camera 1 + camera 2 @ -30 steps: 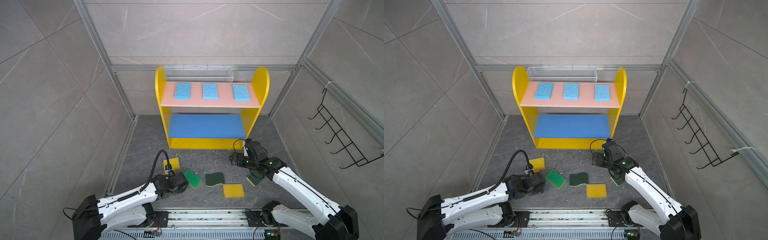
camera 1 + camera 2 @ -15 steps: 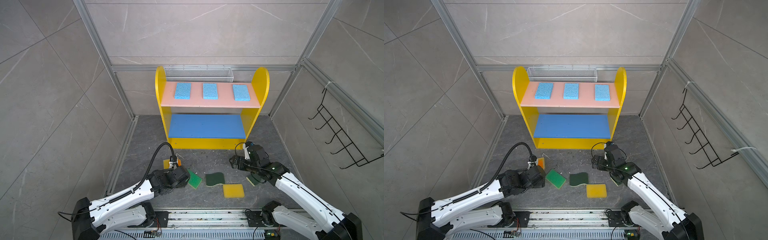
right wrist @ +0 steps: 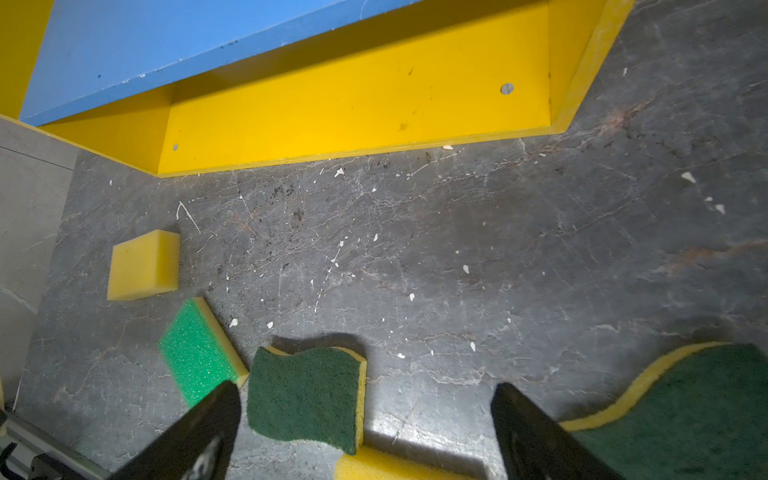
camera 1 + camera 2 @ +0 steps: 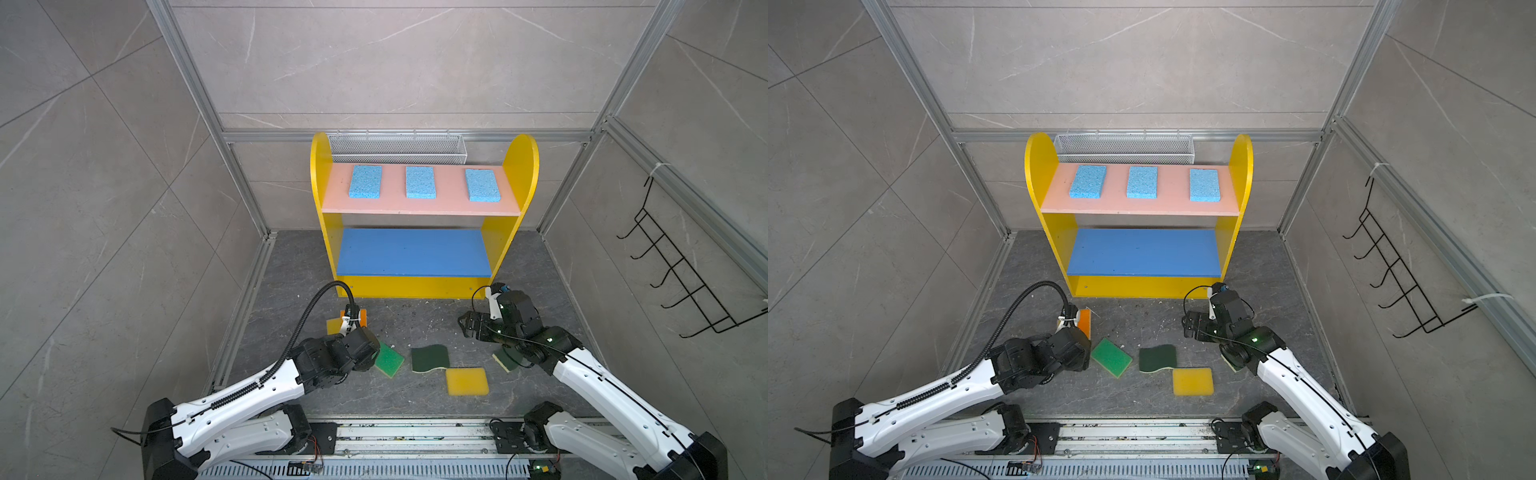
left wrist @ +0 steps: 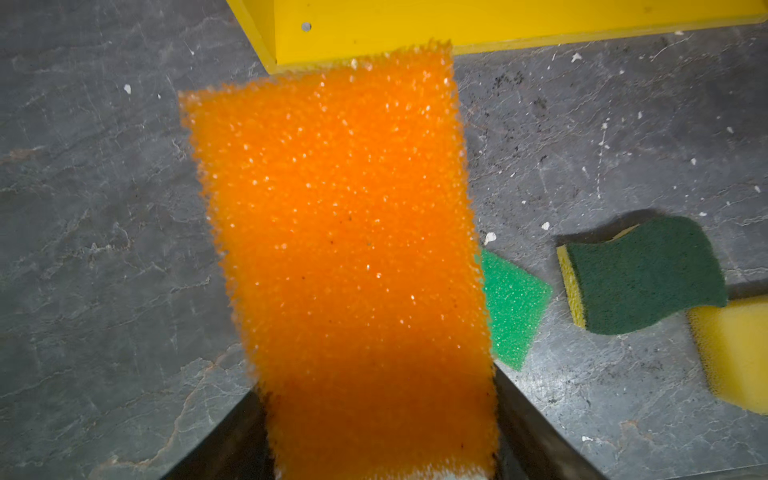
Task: Place and organize the cleaning sponges onto the shelf
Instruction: 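Lift the orange sponge and carry it toward the blue lower shelf with the left gripper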
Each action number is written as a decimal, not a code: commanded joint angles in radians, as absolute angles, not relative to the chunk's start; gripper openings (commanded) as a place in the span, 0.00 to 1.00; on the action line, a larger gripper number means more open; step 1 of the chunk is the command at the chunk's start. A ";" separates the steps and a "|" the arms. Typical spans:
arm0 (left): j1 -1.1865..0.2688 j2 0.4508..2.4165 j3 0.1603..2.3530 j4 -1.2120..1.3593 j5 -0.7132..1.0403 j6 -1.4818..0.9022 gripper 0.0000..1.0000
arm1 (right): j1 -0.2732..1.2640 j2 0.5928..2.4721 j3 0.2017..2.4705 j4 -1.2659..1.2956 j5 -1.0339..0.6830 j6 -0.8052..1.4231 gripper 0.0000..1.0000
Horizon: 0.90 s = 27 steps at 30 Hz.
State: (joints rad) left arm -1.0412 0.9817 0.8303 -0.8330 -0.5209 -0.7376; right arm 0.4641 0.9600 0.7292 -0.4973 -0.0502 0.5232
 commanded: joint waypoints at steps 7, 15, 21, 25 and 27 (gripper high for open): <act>-1.046 0.976 0.825 -0.796 -0.539 -0.722 0.71 | 0.461 0.969 0.712 -0.482 -0.070 0.518 0.96; -1.044 1.048 0.782 -0.665 -0.516 -0.656 0.71 | 0.461 0.982 0.707 -0.471 -0.087 0.516 0.96; -0.996 1.137 0.772 -0.525 -0.477 -0.598 0.71 | 0.462 0.970 0.706 -0.483 -0.092 0.510 0.96; -0.889 1.187 0.760 -0.459 -0.387 -0.572 0.71 | 0.460 0.954 0.710 -0.498 -0.089 0.503 0.96; -0.824 1.200 0.756 -0.431 -0.345 -0.559 0.71 | 0.461 0.948 0.713 -0.503 -0.089 0.500 0.96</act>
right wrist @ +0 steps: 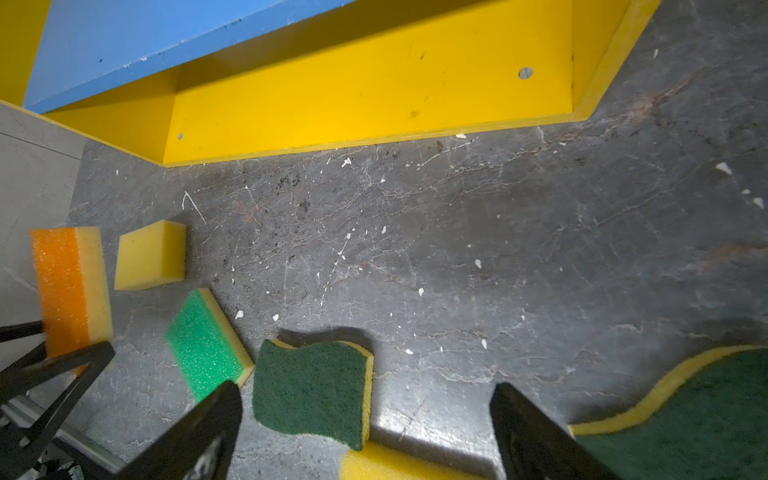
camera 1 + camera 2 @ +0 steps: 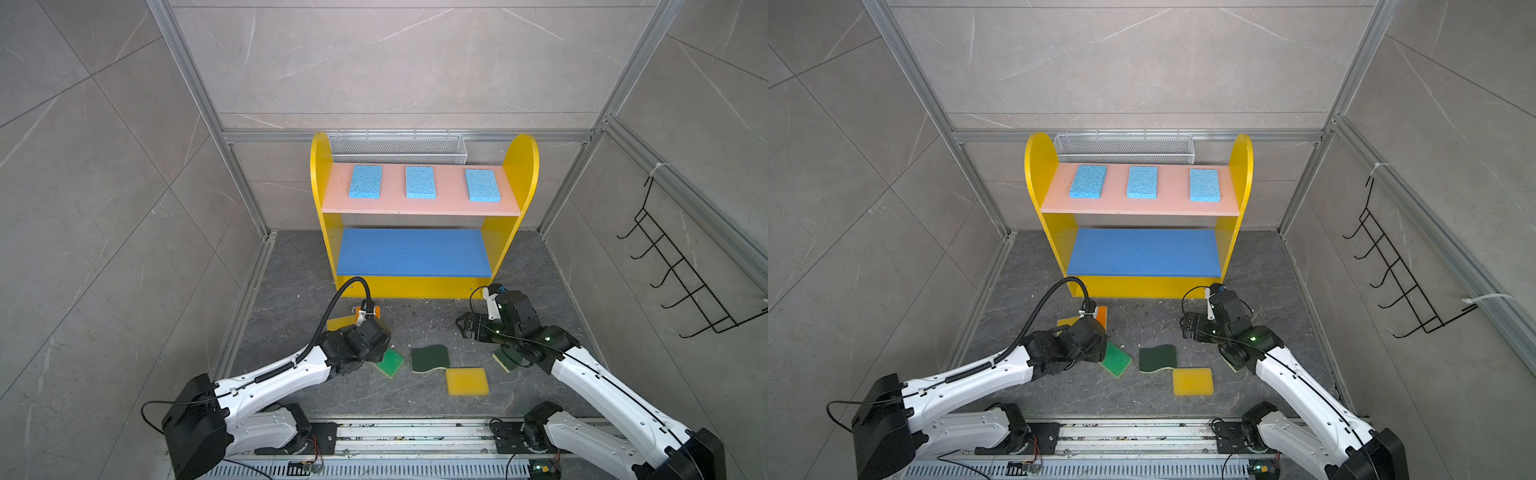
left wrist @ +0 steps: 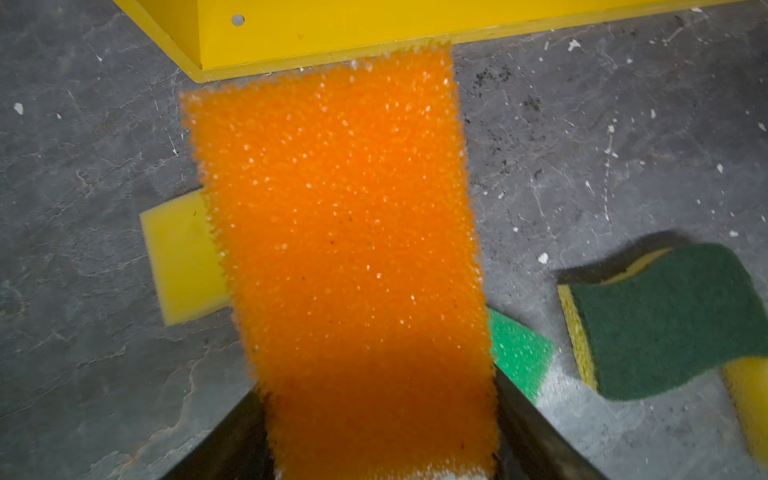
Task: Place and organize the cleaning sponges onto the shelf
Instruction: 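Lift the orange sponge and carry it toward the blue lower shelf with the left gripper, then push the orange sponge into the lower shelf with the left gripper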
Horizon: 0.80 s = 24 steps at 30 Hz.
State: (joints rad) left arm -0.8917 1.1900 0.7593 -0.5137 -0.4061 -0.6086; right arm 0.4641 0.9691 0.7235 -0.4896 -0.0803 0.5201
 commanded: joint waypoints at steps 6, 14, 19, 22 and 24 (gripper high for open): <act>-0.736 1.283 0.814 -0.399 -0.300 -0.476 0.71 | 0.460 0.934 0.720 -0.518 -0.085 0.493 0.96; -0.665 1.426 0.892 -0.330 -0.257 -0.402 0.71 | 0.461 0.936 0.716 -0.519 -0.072 0.489 0.96; -0.612 1.494 0.955 -0.341 -0.238 -0.339 0.71 | 0.461 0.954 0.725 -0.522 -0.065 0.481 0.96; -0.588 1.525 0.980 -0.338 -0.242 -0.310 0.71 | 0.461 0.970 0.734 -0.519 -0.063 0.479 0.96; -0.576 1.540 0.991 -0.330 -0.244 -0.294 0.71 | 0.460 0.980 0.738 -0.513 -0.063 0.477 0.96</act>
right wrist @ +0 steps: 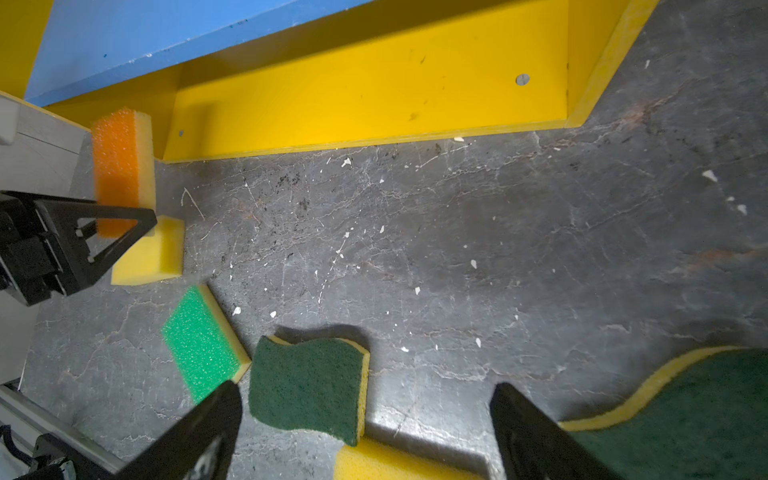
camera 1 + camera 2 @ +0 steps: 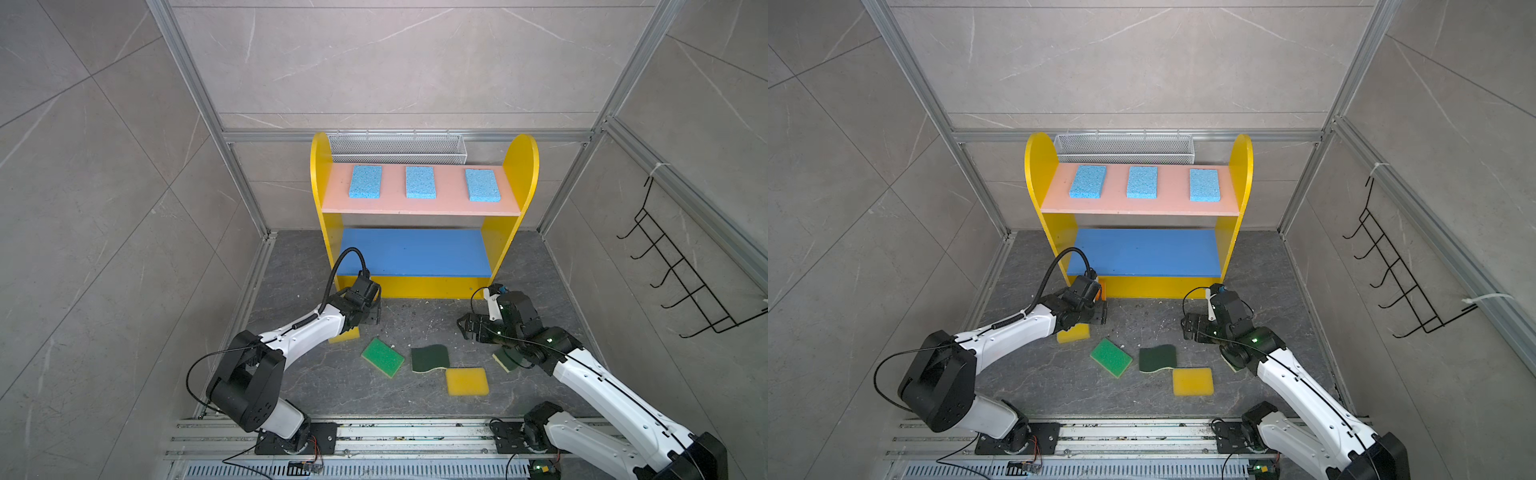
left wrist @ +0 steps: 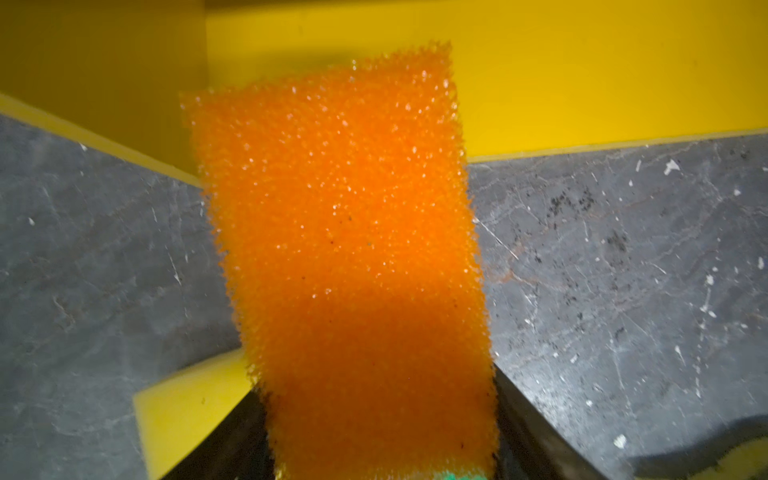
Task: Place and organize the cleaning sponges onto the shelf
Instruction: 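Push the orange sponge into the lower shelf with the left gripper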
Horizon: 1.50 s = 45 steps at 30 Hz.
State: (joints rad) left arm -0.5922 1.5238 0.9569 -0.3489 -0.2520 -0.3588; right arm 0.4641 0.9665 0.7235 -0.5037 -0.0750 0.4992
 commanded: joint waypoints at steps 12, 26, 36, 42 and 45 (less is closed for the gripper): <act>-0.543 1.652 1.039 -0.294 -0.264 -0.246 0.70 | 0.460 1.032 0.750 -0.497 -0.063 0.474 0.95; -0.531 1.686 1.036 -0.203 -0.320 -0.238 0.70 | 0.460 1.048 0.749 -0.477 -0.072 0.487 0.95; -0.532 1.675 1.026 -0.152 -0.368 -0.233 0.70 | 0.460 1.055 0.748 -0.463 -0.081 0.494 0.95; -0.534 1.632 0.970 -0.047 -0.380 -0.210 0.71 | 0.461 1.055 0.739 -0.454 -0.090 0.498 0.95; -0.533 1.606 0.935 0.004 -0.383 -0.200 0.71 | 0.461 1.048 0.738 -0.455 -0.091 0.497 0.95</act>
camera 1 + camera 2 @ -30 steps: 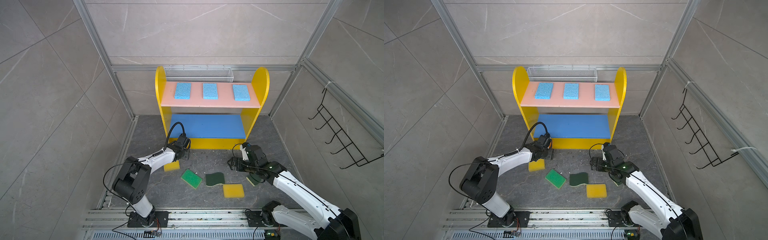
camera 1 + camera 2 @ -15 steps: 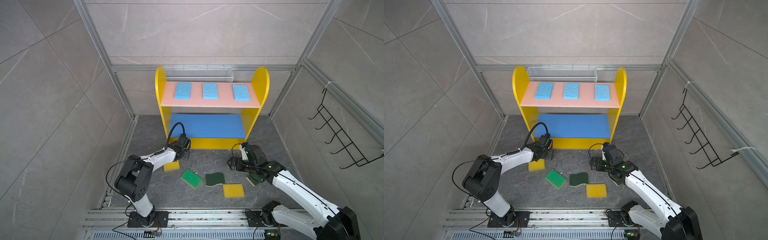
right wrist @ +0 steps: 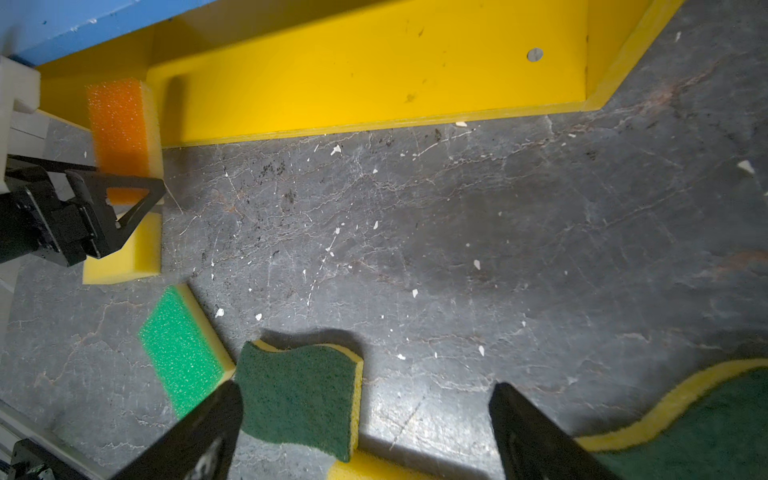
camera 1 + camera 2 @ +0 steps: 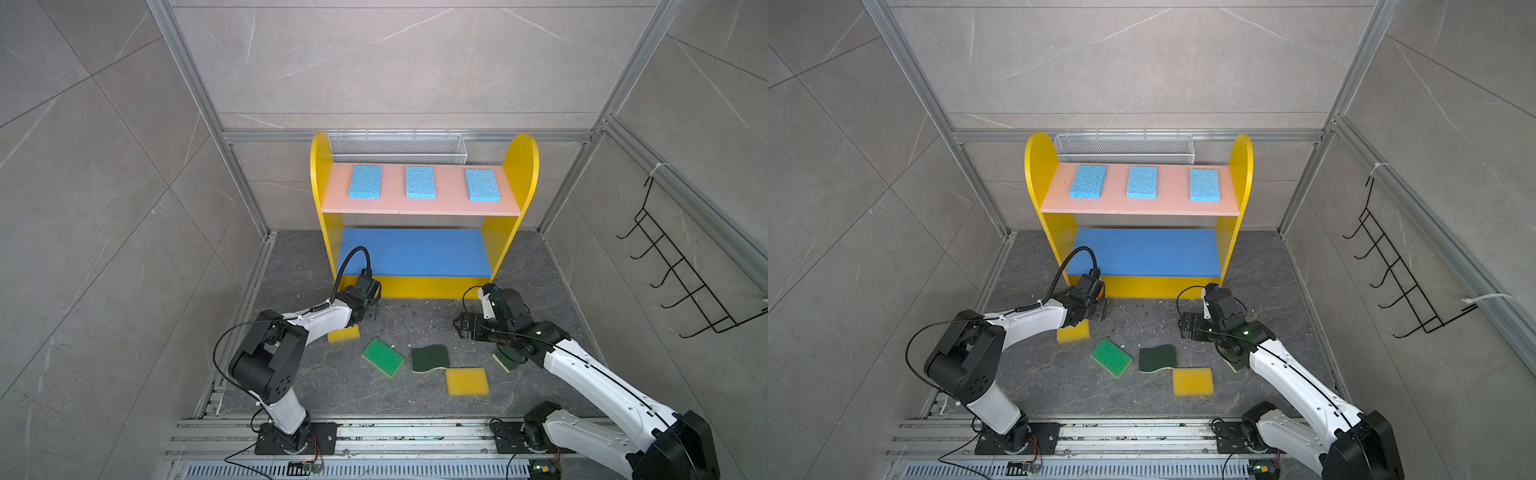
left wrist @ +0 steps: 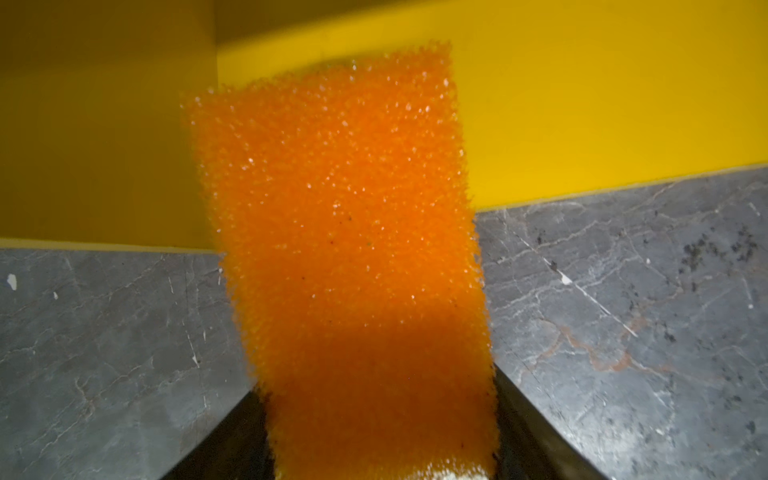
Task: Place and organize the cleaning sponges onto the shelf
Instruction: 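Push the orange sponge into the lower shelf with the left gripper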
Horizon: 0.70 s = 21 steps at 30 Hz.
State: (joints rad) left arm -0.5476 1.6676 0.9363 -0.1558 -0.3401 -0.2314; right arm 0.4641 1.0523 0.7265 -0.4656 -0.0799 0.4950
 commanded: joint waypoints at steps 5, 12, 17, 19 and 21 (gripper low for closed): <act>-0.534 1.602 0.922 0.038 -0.382 -0.194 0.71 | 0.460 1.043 0.732 -0.456 -0.091 0.495 0.95; -0.534 1.672 0.989 -0.009 -0.420 -0.189 0.72 | 0.461 1.032 0.719 -0.451 -0.097 0.502 0.95; -0.534 1.712 0.992 0.018 -0.440 -0.193 0.73 | 0.461 1.017 0.709 -0.454 -0.094 0.502 0.95; -0.534 1.725 0.988 0.046 -0.449 -0.195 0.73 | 0.461 1.018 0.707 -0.455 -0.094 0.502 0.95; -0.534 1.743 0.998 0.052 -0.461 -0.196 0.73 | 0.460 1.020 0.709 -0.454 -0.098 0.503 0.95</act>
